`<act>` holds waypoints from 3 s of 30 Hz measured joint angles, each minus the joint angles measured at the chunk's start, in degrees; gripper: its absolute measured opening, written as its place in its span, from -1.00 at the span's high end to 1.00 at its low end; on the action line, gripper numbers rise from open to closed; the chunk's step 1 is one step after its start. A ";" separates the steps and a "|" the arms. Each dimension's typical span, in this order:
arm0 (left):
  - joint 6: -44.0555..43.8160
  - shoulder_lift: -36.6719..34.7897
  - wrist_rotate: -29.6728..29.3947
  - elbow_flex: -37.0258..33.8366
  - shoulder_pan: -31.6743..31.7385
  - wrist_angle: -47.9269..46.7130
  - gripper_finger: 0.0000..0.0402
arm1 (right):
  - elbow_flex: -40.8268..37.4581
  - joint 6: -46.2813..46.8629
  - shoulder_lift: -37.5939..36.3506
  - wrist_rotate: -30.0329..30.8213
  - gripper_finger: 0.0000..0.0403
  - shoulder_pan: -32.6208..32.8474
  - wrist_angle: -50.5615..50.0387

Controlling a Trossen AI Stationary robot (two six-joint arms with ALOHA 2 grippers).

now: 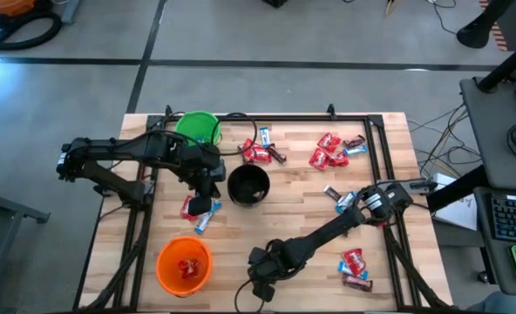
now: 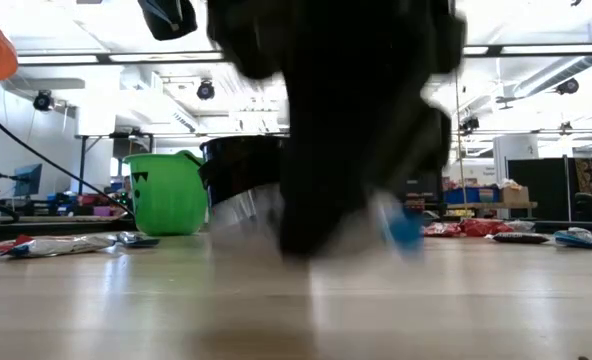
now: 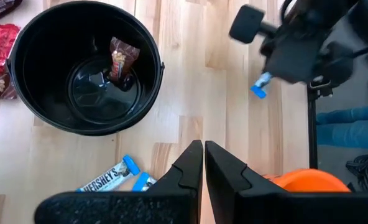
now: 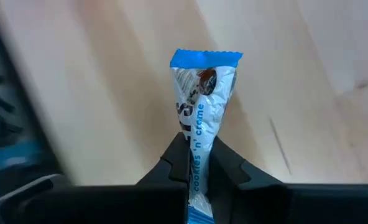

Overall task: Sort candy
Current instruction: Put the white chocolate into the green bucket

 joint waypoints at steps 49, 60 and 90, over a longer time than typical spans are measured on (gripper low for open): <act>13.06 0.00 -2.62 -0.01 6.66 -0.52 0.46 | 0.15 -23.41 -15.83 8.45 0.94 -19.58 -2.48; 11.47 0.00 -2.58 -0.02 6.65 7.76 0.30 | 0.15 -29.89 -19.74 5.93 0.94 -22.33 -2.48; 8.71 3.23 8.94 -0.02 10.29 11.58 0.32 | 1.66 -36.79 -22.11 5.85 0.94 -23.61 -1.98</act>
